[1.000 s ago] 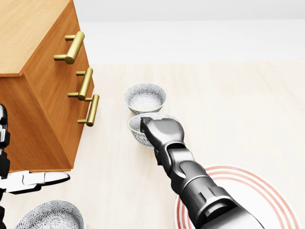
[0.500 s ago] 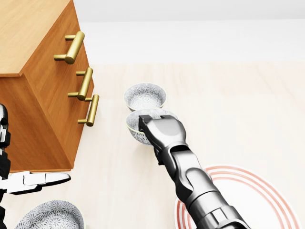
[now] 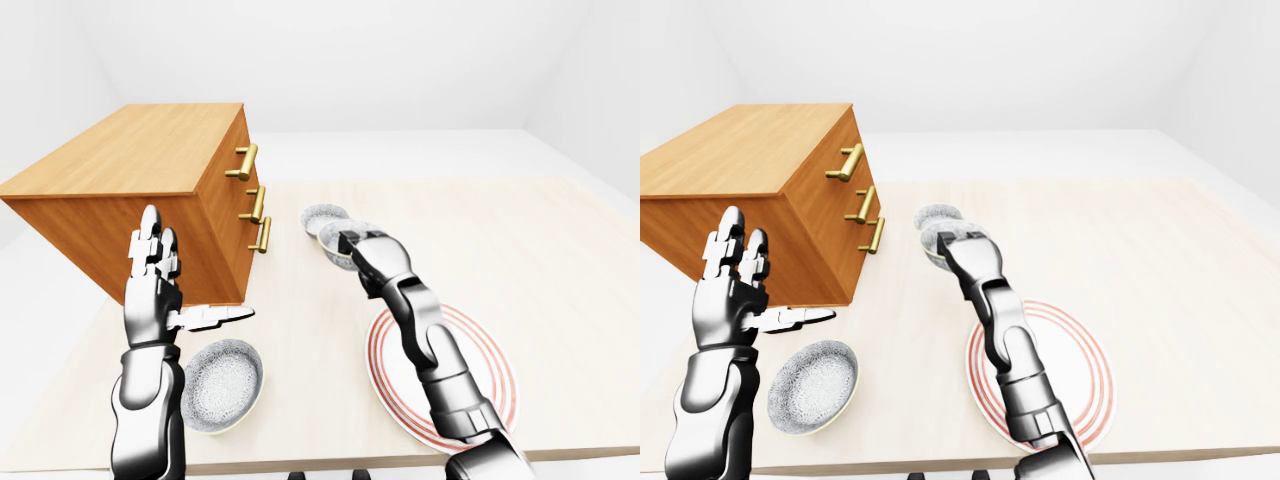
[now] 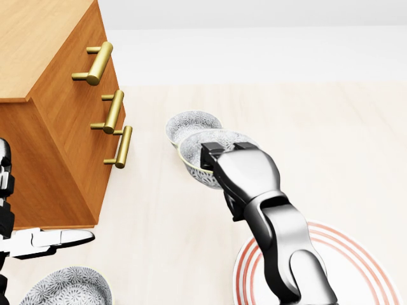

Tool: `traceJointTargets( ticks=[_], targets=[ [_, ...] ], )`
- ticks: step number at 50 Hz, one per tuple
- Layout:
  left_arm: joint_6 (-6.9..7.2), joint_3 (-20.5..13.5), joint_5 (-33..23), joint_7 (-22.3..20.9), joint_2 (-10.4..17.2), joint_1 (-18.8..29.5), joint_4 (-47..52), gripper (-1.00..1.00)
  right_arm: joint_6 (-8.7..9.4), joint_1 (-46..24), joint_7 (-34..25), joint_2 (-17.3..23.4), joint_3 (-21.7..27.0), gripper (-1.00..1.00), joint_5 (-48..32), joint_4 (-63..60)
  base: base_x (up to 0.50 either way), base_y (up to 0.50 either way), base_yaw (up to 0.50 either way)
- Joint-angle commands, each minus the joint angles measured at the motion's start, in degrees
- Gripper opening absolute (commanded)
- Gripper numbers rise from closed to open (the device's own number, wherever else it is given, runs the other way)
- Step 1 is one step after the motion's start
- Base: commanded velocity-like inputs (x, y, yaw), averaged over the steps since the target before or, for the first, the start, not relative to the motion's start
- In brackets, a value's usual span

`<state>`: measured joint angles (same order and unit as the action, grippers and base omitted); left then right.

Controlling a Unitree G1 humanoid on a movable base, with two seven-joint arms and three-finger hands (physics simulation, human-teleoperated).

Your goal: Put the bowl in the middle on the plate.

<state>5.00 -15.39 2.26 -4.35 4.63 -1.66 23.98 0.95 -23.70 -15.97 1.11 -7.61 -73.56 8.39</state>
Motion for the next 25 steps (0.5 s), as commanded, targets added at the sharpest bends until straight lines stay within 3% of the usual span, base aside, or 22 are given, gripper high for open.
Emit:
traceJointTargets(
  ticks=[1, 14, 21, 25],
  targets=[
    [0.0, 0.15, -0.16, 0.03, -0.04, -0.06, -0.21, 1.0, -0.65, 7.97, -9.36, 1.9, 2.27, -1.0, 0.39, -20.88, 0.0, 0.0, 0.0],
    [0.0, 0.3, -0.33, 0.15, -0.02, 0.13, -1.17, 1.0, -3.29, 16.88, -13.51, 3.66, 5.05, -1.0, 2.17, -32.61, 0.0, 0.0, 0.0],
    [0.0, 0.35, -0.38, 0.17, -0.02, 0.03, -0.96, 1.0, -5.79, 23.92, -13.91, 4.67, 8.28, -1.0, 4.25, -38.71, 0.0, 0.0, 0.0],
    [0.0, 0.38, -0.43, 0.15, -0.05, -0.09, -0.58, 1.0, -5.95, 26.24, -13.68, 4.89, 9.92, -1.0, 5.11, -40.18, 0.0, 0.0, 0.0]
  ],
)
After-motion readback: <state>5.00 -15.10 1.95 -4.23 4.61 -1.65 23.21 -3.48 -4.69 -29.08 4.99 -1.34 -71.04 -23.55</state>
